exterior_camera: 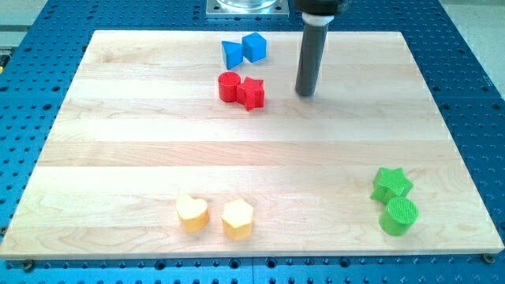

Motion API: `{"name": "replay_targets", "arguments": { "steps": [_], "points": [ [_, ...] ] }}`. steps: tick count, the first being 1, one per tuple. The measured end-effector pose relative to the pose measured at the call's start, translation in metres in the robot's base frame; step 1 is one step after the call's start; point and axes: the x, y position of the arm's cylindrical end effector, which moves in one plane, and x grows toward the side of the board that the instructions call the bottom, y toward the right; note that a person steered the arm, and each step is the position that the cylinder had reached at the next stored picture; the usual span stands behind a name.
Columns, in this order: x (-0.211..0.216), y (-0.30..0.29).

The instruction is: Move red blocks left to the triangle

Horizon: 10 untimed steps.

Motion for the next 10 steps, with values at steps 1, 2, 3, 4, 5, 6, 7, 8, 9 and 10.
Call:
{"name": "replay_targets", "arguments": {
  "steps": [1,2,3,4,5,6,7,8,9,10],
  "points": [
    [0.005,-0.059],
    [-0.015,-0.102],
    [-0.048,-0.106],
    [-0.038,-0.076],
    [0.010,-0.118],
    [-0.024,-0.153],
    [-0.062,-0.161],
    [-0.034,-0.122],
    [-0.054,-0.141],
    [-0.082,-0.166]
  ]
}}
